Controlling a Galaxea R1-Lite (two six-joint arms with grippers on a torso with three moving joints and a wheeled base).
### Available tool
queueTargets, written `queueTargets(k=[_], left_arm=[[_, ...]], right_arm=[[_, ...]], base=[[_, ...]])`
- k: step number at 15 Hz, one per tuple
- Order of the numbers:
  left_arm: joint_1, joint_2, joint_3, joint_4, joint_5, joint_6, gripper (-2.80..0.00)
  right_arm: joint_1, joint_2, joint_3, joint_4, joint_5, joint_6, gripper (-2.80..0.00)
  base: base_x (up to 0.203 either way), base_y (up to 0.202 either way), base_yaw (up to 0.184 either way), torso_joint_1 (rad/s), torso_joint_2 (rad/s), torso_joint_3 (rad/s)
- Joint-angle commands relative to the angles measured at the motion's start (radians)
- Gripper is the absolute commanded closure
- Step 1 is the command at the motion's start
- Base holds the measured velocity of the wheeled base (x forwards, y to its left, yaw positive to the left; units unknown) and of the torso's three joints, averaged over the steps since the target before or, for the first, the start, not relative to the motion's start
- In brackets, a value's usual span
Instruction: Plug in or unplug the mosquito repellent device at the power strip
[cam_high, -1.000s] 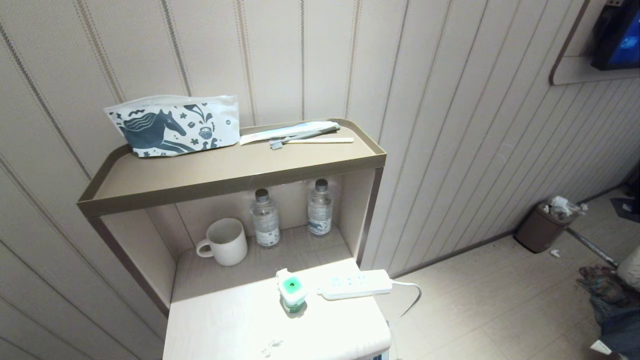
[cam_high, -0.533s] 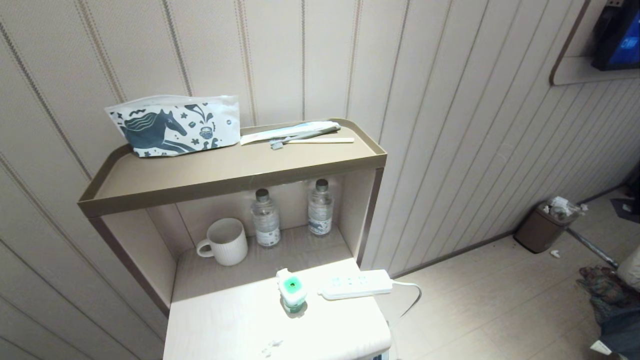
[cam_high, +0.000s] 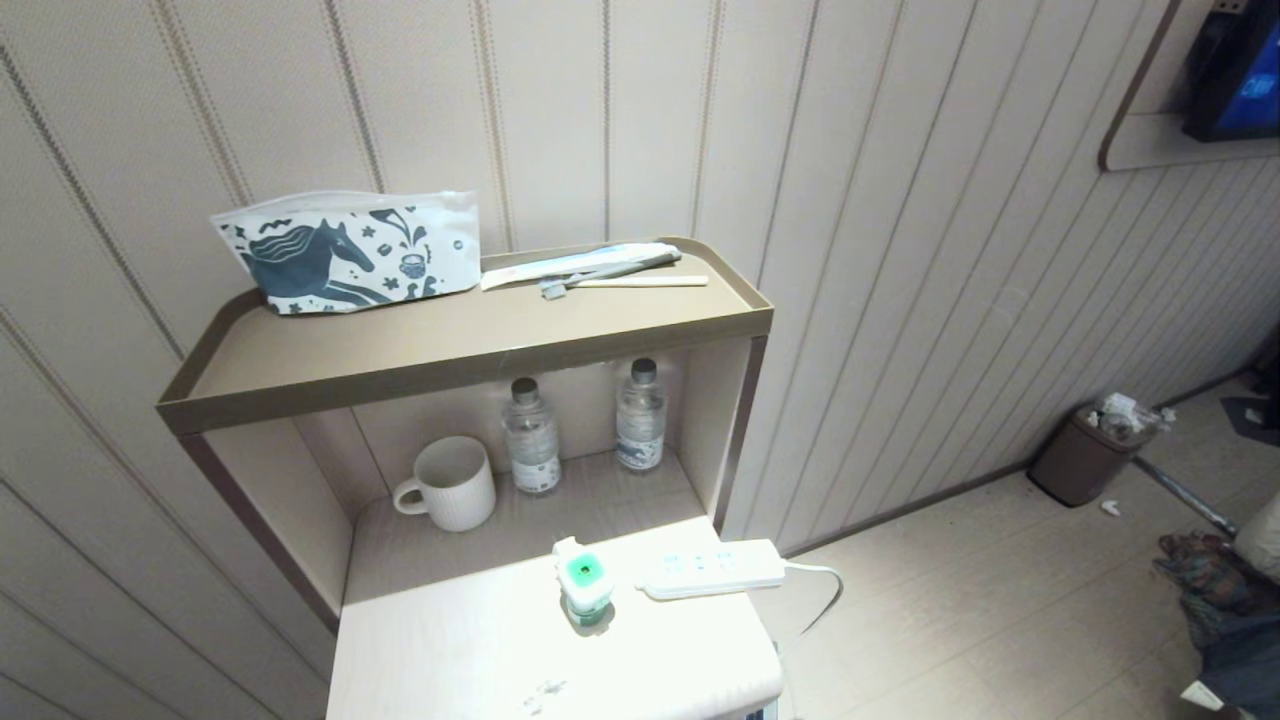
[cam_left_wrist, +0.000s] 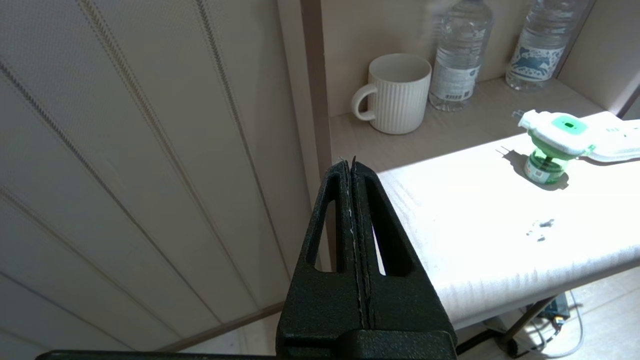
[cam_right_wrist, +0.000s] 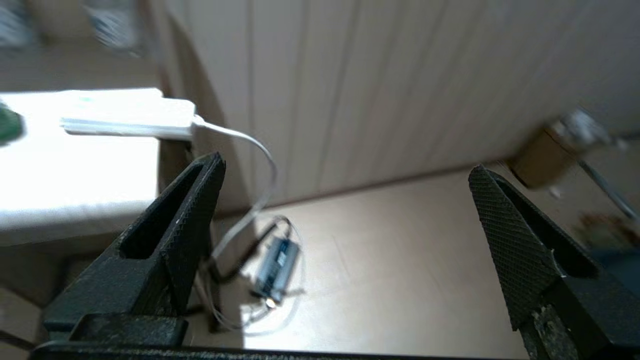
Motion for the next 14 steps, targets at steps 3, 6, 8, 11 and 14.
queueTargets(k=[3, 6, 8, 11, 14], left_arm=[[0.0, 0.002, 0.0, 0.0, 0.0, 0.0, 0.0], [0.0, 0.002, 0.0, 0.0, 0.0, 0.0, 0.0], [0.0, 0.002, 0.0, 0.0, 0.0, 0.0, 0.0], [0.0, 0.002, 0.0, 0.0, 0.0, 0.0, 0.0], [0.0, 0.002, 0.0, 0.0, 0.0, 0.0, 0.0]], right_arm=[[0.001, -0.005, 0.03, 0.0, 0.02, 0.039, -2.8], [0.001, -0.004, 0.028, 0.0, 0.02, 0.037, 0.0], [0.001, -0.005, 0.03, 0.0, 0.02, 0.044, 0.0], [0.001, -0.005, 0.031, -0.002, 0.005, 0.06, 0.0], [0.001, -0.005, 0.03, -0.002, 0.005, 0.06, 0.0]], base=[[0.0, 0.0, 0.0, 0.0, 0.0, 0.0], [0.0, 0.0, 0.0, 0.0, 0.0, 0.0], [0.0, 0.0, 0.0, 0.0, 0.0, 0.0], [0.0, 0.0, 0.0, 0.0, 0.0, 0.0], [0.0, 0.0, 0.0, 0.0, 0.0, 0.0]])
